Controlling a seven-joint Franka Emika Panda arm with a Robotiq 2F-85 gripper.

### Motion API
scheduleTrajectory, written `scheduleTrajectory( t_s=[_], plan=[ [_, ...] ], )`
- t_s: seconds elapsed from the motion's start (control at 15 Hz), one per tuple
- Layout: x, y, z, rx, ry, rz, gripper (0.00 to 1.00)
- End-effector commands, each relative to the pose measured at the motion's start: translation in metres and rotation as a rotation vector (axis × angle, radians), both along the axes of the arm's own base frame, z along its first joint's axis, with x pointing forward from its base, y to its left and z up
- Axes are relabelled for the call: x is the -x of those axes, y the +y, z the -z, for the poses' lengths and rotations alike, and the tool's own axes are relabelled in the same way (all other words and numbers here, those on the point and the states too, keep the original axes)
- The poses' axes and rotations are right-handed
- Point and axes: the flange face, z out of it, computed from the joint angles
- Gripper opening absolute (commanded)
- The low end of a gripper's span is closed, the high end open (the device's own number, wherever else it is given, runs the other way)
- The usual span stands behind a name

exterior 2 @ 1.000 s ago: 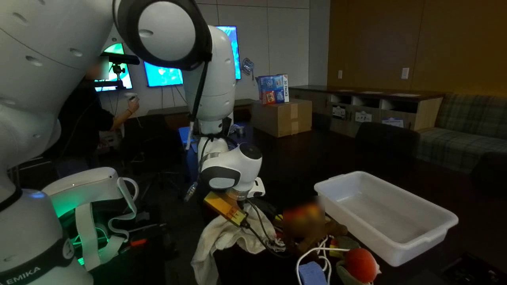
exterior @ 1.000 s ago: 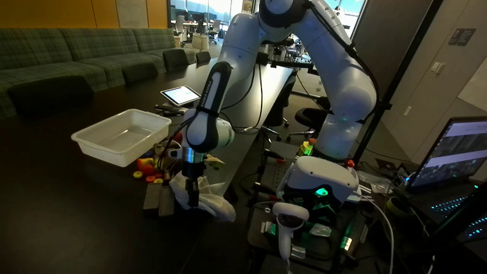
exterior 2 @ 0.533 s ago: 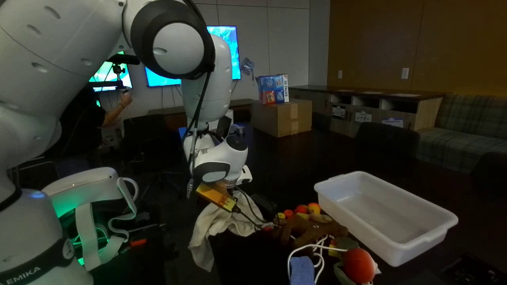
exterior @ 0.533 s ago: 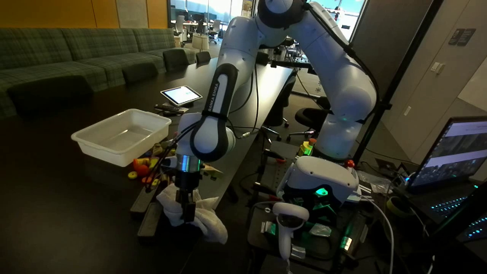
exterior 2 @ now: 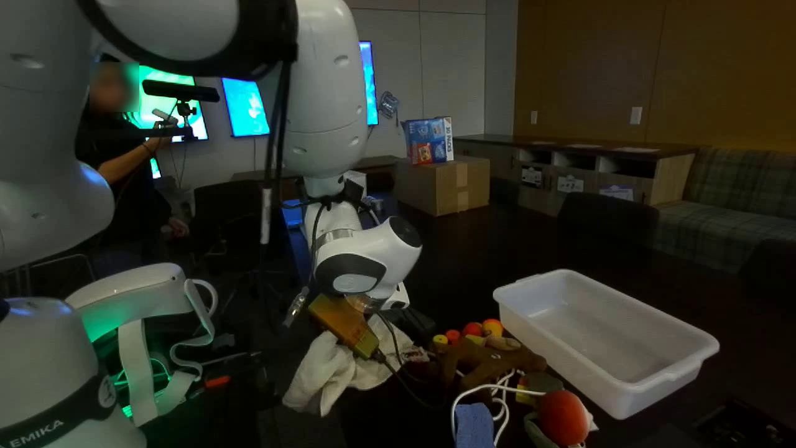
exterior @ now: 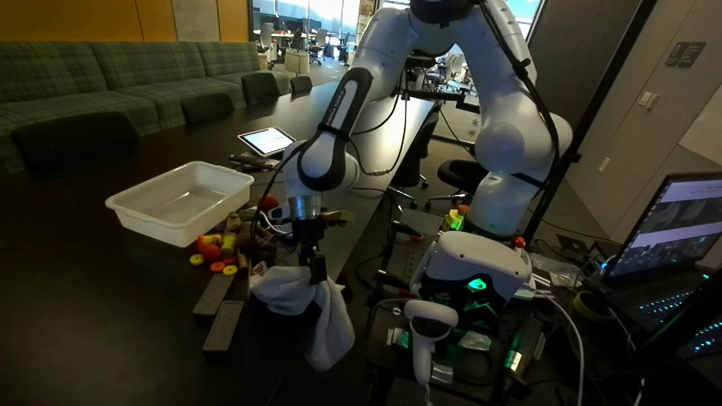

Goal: Push the items on the table to the left using the white cloth and then put the cloth in the white bowl

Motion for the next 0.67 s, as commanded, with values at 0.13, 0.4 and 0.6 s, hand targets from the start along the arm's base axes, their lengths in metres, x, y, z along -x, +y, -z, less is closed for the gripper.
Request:
scheduleTrajectory(
  t_s=[0.13,0.4,0.6],
  plan=[
    [0.0,-0.13,-0.057,-0.01,0.133,0.115,0.05],
    [-0.013,-0.241,-0.1,0.051,0.093,0.327,0.05],
    [-0.027,-0.317,-0.118,0.142,0.006,0.508,0.05]
  ],
)
